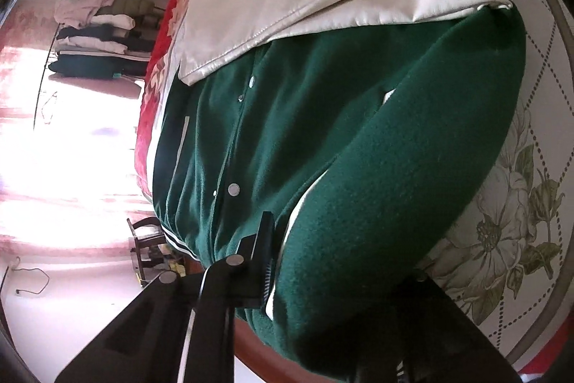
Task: Fold large clothes
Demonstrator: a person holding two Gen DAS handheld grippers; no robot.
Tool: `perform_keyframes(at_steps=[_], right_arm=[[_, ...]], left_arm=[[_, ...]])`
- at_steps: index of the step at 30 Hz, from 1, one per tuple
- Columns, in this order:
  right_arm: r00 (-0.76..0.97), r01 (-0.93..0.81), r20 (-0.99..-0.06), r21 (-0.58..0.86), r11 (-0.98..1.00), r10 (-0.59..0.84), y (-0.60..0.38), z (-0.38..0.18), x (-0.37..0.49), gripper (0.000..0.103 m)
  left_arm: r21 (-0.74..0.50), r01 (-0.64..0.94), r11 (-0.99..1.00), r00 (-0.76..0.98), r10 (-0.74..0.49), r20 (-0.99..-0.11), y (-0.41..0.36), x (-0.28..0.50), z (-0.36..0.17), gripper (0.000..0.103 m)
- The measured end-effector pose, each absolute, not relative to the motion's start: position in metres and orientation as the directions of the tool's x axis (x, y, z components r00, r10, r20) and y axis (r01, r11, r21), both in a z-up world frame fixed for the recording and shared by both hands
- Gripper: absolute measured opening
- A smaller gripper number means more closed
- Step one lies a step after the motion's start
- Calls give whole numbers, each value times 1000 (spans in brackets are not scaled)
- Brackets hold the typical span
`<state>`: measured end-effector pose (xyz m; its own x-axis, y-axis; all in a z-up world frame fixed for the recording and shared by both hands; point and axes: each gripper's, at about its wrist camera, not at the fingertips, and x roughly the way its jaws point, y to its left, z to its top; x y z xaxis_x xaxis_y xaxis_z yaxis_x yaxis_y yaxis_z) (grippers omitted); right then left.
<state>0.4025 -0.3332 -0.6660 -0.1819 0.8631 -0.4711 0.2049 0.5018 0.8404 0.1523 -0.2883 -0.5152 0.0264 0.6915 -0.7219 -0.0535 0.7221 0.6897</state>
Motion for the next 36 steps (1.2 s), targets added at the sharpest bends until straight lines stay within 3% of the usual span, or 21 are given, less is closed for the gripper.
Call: perform_keyframes(at_steps=[2, 5, 14, 25, 32, 35, 36], right_arm=[[-185, 211, -489, 827, 521, 852, -331, -667, 402, 39], [-163, 228, -493, 824, 519, 855, -329, -663, 403, 20], [-128, 147, -563, 803, 578, 816, -313, -569, 414, 16], [-115, -19, -766, 639, 769, 633, -155, -436, 436, 15], [-164, -101, -860, 502, 859, 484, -6, -438, 448, 16], [-191, -132, -895, 431, 893, 404, 52, -455, 450, 16], [-196, -127, -899, 419, 899, 391, 65, -459, 452, 16]], left_arm=[[687, -57, 724, 35, 690, -723, -287, 152, -512, 17], [681, -57, 730, 45, 684, -729, -284, 150, -506, 17], [566, -105, 818, 83, 574, -814, -247, 143, -460, 15], [228, -233, 945, 145, 266, -953, -98, 143, -398, 16], [9, -343, 939, 140, 61, -988, 38, 147, -418, 21], [-49, -386, 921, 117, -4, -993, 93, 147, -442, 28], [-61, -401, 914, 112, -17, -994, 110, 146, -449, 36]])
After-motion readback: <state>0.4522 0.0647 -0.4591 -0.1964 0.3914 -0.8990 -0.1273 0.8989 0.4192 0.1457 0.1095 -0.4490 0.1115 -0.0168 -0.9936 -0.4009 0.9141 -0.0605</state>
